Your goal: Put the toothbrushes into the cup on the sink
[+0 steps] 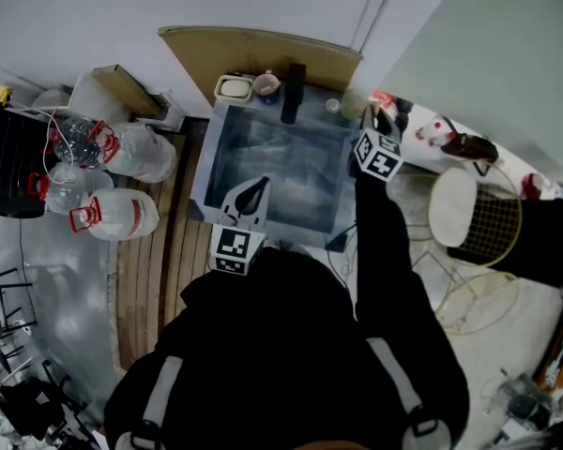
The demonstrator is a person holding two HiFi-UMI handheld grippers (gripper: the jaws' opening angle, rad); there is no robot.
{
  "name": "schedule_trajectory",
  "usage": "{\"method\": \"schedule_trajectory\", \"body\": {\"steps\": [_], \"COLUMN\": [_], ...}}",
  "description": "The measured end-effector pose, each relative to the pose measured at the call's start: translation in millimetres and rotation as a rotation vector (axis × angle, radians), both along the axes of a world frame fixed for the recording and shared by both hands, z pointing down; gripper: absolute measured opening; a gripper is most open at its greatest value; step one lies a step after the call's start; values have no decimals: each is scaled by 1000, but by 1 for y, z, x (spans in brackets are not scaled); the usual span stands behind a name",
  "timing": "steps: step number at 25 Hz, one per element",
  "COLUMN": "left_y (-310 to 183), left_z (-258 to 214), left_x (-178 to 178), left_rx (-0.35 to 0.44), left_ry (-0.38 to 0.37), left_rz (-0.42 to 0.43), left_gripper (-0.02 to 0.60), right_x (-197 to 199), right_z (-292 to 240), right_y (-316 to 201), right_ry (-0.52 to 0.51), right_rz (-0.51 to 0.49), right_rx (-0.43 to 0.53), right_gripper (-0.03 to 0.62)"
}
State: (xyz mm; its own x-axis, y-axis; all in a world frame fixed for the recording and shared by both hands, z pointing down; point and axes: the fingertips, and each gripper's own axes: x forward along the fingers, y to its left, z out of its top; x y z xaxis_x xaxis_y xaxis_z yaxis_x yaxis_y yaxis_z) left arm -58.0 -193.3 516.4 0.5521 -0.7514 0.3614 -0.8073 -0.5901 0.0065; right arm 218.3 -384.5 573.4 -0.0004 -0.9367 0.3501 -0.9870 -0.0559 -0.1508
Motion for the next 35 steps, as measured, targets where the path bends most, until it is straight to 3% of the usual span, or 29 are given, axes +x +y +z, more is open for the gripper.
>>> {"method": "schedule_trajectory", "body": {"steps": [3, 15, 27, 35], "left_y": [2, 9, 22, 28], "left_z": [1, 0, -7, -13], "left_x": [1, 6, 12, 10], "left_rx": [-1, 10, 33, 51], "left_ry": [2, 19, 52, 74], "left_rz": [8, 50, 67, 68], "left_gripper": [2, 2, 2, 2], "right_x": [-3, -13, -41, -57], "right_z": [-5, -39, -67, -79], "right_y": [2, 30, 105, 155], "right_ry": [8, 37, 7, 16], "right_rz": [-17, -38, -78, -82], "right_rx": [1, 79, 150, 197], "right_gripper": [98, 98, 98, 47]}}
